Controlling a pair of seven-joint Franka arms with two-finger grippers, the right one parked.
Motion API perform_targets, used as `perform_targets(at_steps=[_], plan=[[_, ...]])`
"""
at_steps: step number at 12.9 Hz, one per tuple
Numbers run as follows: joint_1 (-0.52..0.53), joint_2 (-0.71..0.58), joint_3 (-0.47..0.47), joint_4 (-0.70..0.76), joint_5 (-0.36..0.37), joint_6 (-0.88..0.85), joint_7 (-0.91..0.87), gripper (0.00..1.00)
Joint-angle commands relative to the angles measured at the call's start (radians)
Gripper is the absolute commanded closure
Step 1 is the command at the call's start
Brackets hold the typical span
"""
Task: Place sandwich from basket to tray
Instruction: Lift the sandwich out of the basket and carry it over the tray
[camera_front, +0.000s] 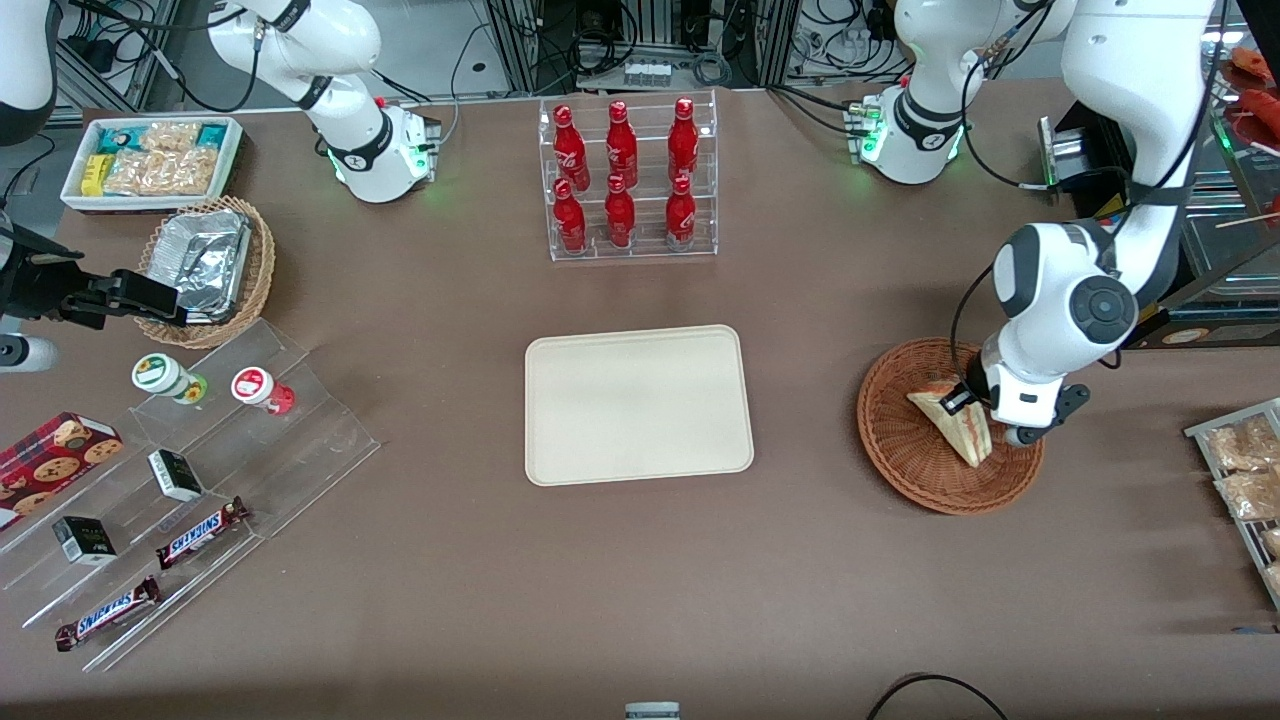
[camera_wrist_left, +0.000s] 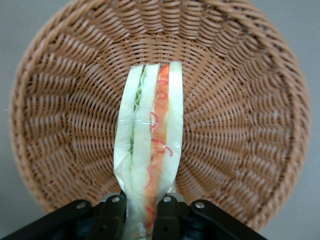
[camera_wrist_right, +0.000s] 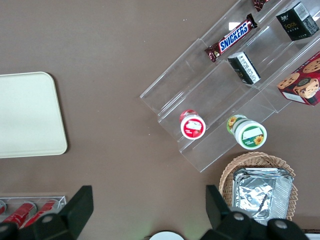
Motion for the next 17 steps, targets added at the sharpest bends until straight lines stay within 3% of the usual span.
perform_targets(at_steps=[1,5,17], plan=[[-0.012,-0.017,0.0,0.163,-0.002,-0.225,0.078,0.95],[-0.065,0.013,-0.036,0.254,-0.007,-0.303,0.138,0.95],[-0.46,0.288,-0.037,0.569,-0.01,-0.306,0.04,0.95]])
